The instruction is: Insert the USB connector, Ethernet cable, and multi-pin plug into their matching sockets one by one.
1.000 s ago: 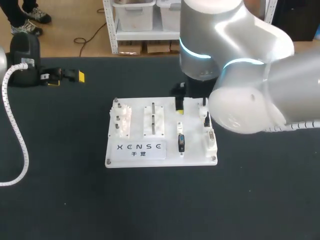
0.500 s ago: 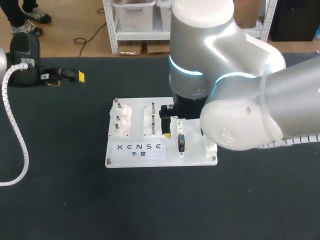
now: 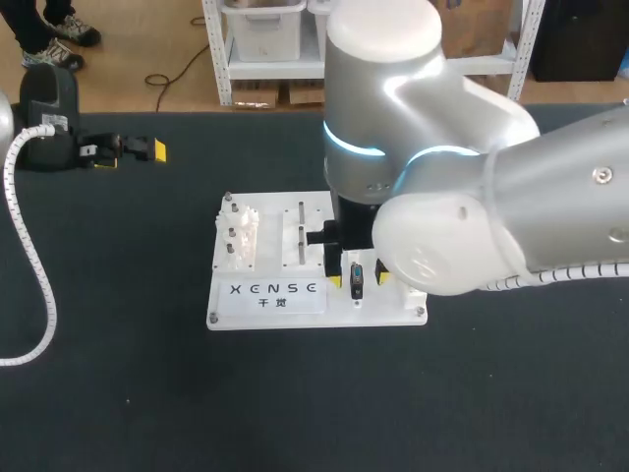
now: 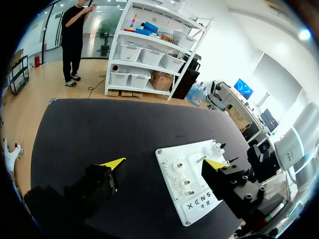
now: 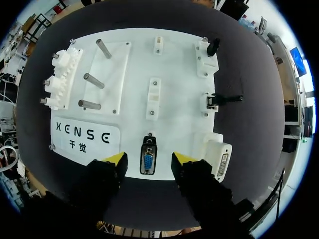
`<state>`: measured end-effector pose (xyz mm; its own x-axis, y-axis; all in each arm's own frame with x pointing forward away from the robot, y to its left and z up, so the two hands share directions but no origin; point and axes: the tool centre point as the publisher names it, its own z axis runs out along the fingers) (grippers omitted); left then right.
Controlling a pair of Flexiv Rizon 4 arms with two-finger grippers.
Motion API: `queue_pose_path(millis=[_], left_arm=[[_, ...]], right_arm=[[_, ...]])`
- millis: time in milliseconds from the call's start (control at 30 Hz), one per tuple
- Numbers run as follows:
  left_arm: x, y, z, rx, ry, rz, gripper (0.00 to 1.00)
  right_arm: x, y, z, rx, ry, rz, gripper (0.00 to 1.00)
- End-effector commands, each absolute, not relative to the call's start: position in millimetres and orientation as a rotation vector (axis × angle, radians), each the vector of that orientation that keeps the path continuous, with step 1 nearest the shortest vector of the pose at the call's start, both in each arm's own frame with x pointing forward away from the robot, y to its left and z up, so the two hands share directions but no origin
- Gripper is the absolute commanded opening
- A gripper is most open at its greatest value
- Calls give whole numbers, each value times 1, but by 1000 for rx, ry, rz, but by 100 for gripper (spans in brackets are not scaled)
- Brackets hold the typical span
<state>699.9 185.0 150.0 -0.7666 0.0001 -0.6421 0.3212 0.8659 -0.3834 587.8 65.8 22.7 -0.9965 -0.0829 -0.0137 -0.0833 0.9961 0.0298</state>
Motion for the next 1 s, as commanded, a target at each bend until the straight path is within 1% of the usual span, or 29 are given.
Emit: queue_pose_path(millis=[33,167,433,600,767,833,867,1000], left_arm=[[700,185,150,231,2374,-636,100],[700,185,150,231,2374,-636,100],[700,185,150,231,2374,-636,100],[700,185,150,231,2374,-636,100],[700,185,150,231,2374,-636,100],[700,185,150,231,2374,-636,100],[700,185,150,231,2374,-636,100],[700,185,150,231,2374,-636,100]], right_arm=[[587,64,21,-108,3126,68,44],[587,62,19,-91,3126,86,39],[588,59,13,-70,3128,99,38],[590,61,9,-64,3121,109,36],[591,63,8,-70,3107,118,24],[591,63,8,-77,3100,118,11],[591,64,8,-84,3094,117,0],[589,66,13,-150,3039,102,0]])
